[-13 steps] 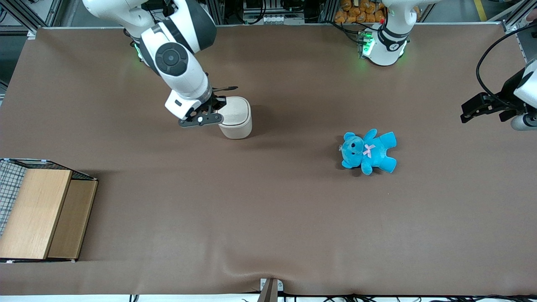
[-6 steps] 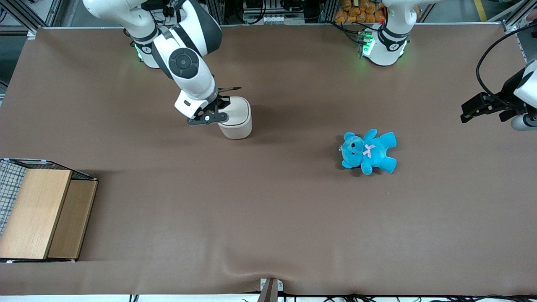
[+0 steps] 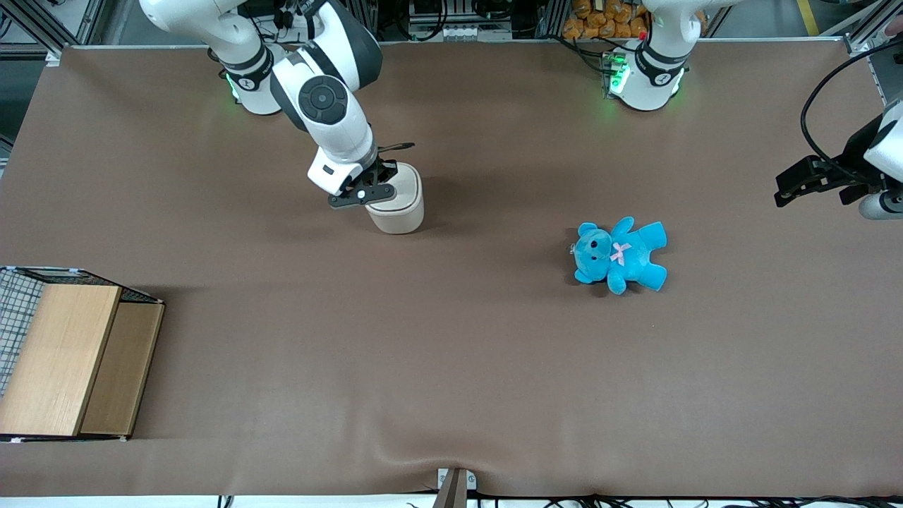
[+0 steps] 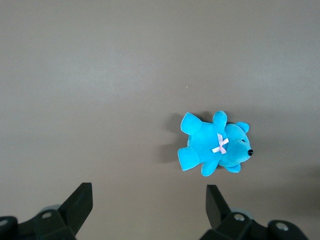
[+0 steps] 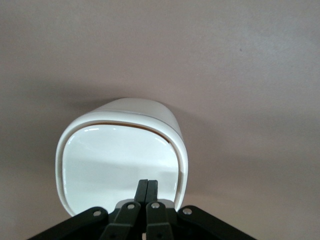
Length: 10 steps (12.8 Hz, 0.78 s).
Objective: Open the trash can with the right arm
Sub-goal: 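Lower the right gripper and grasp the lid's rim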
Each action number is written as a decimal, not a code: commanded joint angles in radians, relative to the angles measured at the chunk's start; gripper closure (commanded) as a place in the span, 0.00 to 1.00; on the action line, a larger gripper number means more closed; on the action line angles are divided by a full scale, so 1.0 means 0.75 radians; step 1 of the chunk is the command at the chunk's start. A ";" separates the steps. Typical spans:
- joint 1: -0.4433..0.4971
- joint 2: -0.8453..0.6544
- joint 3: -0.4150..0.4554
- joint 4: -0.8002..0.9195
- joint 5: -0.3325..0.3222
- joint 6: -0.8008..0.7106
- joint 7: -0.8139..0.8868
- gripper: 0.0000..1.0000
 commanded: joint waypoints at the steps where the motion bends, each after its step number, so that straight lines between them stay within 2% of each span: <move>1: 0.019 -0.015 -0.012 -0.035 0.020 0.024 0.006 1.00; 10: 0.036 0.024 -0.012 -0.037 0.018 0.046 0.008 1.00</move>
